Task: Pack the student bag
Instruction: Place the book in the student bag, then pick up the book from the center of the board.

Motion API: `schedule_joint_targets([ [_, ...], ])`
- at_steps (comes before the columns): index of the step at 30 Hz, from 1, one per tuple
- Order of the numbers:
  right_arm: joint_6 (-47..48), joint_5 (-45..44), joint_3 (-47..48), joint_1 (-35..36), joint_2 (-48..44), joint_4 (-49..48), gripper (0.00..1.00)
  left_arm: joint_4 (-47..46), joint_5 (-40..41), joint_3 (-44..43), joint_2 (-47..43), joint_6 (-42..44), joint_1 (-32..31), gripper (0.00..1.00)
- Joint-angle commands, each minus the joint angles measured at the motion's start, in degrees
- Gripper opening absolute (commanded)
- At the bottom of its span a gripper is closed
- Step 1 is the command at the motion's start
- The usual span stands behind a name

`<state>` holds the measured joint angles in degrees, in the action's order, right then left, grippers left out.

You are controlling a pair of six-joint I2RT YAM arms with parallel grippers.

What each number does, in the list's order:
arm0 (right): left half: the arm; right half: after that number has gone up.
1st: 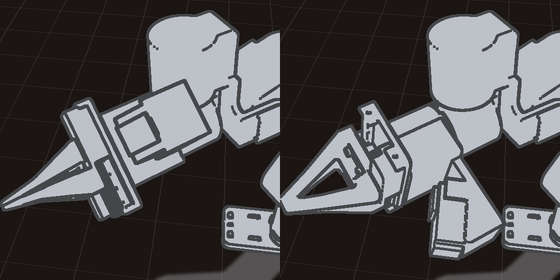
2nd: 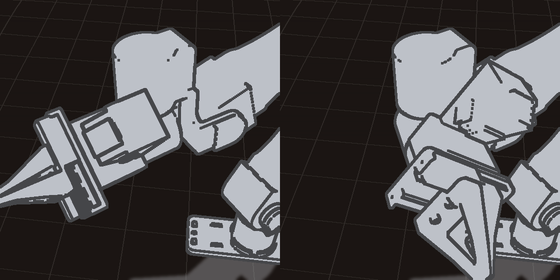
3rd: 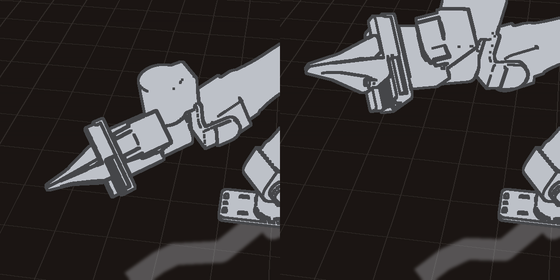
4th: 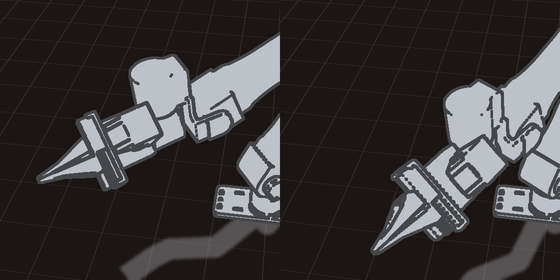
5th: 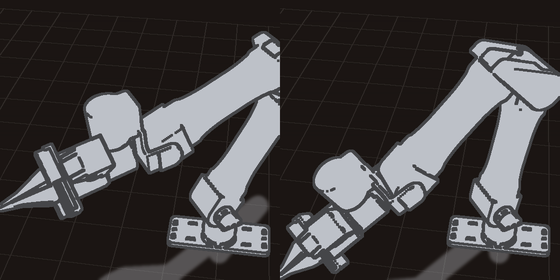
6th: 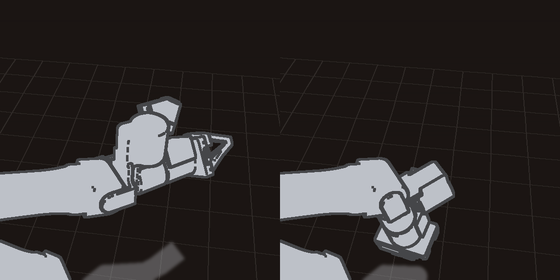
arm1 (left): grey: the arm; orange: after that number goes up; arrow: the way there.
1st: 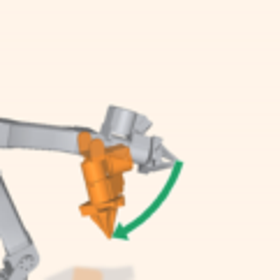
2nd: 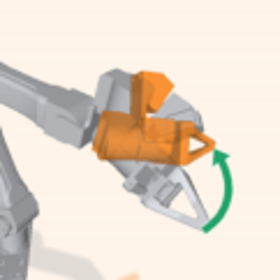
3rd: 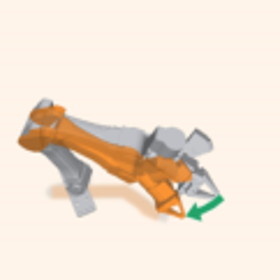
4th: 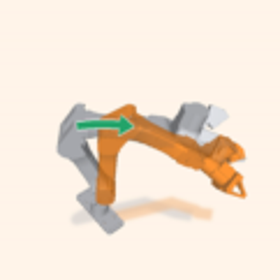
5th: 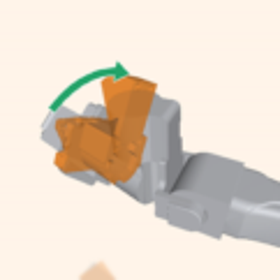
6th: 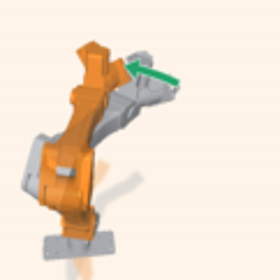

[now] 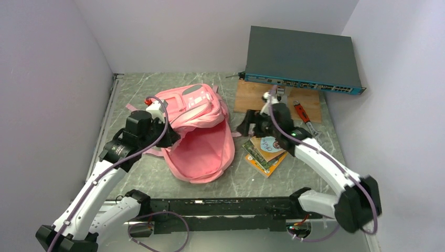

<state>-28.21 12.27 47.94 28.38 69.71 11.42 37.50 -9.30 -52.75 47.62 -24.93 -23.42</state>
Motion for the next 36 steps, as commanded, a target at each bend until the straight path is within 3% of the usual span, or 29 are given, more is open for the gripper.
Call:
schedule_joint_targets([
  [1,2.51,-7.44,-3.22,-5.68,-10.19,11.36,0.93,-4.93,-1.80,-1.01,1.88,-2.66,0.66,0.00],
  [6,-4.95,-15.21,-10.18,-16.16,-19.50,13.68,0.97,-5.18,-2.29,-1.33,3.06,-2.04,0.74,0.00],
  [12,-11.57,-4.40,-19.09,-39.90,-22.33,6.52,0.95,-4.71,-3.60,-0.71,2.24,-2.66,0.74,0.00],
  [18,-13.24,2.36,-22.97,-55.12,-20.13,0.00,0.91,-4.97,-4.37,0.23,0.94,-3.79,0.74,0.00],
  [22,-12.53,9.13,-24.92,-57.72,-13.39,-7.88,0.79,-4.96,-4.15,-0.41,0.60,-3.14,0.74,0.00],
  [26,-10.65,13.68,-24.83,-57.74,-8.43,-13.20,0.77,-4.20,-3.83,-1.19,0.51,-2.69,0.74,0.00],
  [29,-10.11,13.09,-25.12,-57.76,-6.48,-14.30,0.76,-4.72,-4.67,-0.72,0.18,-3.17,0.74,0.00],
  [36,-9.16,11.40,-25.73,-57.81,-5.31,-15.53,0.60,-4.57,-4.99,-0.86,0.47,-2.73,0.74,0.00],
])
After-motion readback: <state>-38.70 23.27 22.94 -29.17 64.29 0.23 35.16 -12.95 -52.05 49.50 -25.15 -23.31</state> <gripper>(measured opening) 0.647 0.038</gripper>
